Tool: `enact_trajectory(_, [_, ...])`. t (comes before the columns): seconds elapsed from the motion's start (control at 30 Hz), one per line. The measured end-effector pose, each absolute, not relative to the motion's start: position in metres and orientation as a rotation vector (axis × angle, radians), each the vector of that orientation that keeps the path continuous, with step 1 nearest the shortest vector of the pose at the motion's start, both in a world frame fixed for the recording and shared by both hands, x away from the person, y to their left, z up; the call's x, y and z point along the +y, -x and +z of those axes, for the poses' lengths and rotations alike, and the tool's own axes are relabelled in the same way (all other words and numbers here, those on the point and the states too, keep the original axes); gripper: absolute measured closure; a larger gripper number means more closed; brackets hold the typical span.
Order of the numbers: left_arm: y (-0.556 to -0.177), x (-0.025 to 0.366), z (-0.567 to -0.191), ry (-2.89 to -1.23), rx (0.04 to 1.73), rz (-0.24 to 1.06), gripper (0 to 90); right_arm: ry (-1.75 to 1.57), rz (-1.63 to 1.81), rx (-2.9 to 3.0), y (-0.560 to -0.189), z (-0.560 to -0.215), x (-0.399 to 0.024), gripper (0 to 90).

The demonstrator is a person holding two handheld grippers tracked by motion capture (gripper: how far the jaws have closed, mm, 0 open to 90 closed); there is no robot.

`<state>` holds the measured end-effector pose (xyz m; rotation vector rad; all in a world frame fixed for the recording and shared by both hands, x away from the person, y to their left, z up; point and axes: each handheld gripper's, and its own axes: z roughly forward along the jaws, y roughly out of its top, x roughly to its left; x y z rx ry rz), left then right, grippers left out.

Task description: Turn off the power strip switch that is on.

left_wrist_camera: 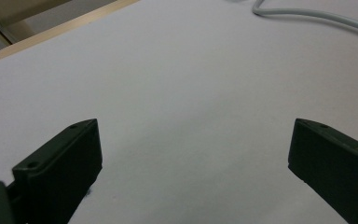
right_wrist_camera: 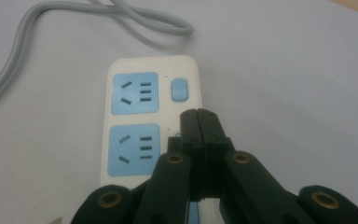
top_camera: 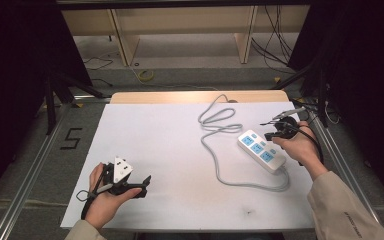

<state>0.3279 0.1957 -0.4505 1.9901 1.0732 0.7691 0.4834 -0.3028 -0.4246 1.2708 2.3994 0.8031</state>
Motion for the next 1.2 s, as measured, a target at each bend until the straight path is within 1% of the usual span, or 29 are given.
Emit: enact_trajectory(1.2, [-0.328, 0.195, -0.451, -1.997, 1.068, 0.766, 2.5, -1.278, 0.679, 2.486, -0.497, -0.437, -0.290, 90.0])
